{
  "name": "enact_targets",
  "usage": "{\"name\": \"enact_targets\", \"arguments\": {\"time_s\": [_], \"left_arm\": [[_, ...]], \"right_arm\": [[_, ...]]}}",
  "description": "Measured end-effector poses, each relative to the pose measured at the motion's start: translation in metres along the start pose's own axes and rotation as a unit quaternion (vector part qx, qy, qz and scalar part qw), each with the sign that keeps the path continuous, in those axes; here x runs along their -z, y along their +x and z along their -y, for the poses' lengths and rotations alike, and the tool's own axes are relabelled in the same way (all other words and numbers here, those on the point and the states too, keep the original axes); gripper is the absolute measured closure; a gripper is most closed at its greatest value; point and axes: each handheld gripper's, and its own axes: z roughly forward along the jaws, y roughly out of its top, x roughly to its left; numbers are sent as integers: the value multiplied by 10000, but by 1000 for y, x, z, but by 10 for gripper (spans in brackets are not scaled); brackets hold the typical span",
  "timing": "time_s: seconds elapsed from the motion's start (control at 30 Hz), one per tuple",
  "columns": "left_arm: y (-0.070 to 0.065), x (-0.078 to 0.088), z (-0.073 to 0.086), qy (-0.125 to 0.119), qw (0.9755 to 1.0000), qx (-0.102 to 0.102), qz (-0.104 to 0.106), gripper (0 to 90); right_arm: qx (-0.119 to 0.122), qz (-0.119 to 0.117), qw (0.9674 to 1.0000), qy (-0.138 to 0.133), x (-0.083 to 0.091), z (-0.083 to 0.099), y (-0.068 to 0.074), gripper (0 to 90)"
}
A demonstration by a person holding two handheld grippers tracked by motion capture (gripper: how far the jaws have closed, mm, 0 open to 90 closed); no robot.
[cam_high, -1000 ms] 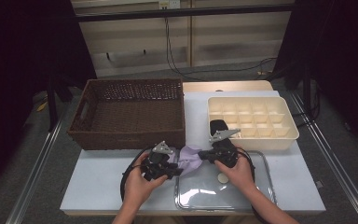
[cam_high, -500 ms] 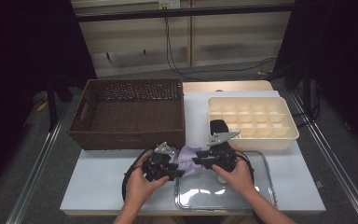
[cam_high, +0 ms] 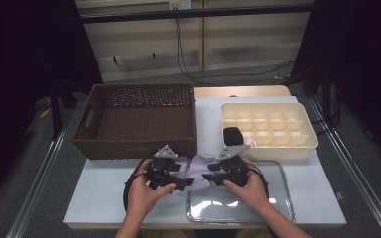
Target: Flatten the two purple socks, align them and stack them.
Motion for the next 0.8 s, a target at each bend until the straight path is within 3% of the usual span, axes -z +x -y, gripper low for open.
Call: {"name": "enact_targets", "arguments": {"time_s": [0.3, 0.5, 0.8], "left_arm": [[-1, -1, 0, 0, 10000, 3, 56, 268], [-3, 0, 1, -29, 9999, 25, 138, 317], [-3, 5, -1, -106, 9996, 109, 225, 369]], "right_arm": [[8, 58, 9999, -81, 5, -4, -2, 550], [23, 146, 9997, -198, 9, -9, -6, 604], [143, 162, 9997, -58, 0, -10, -4, 645]]}}
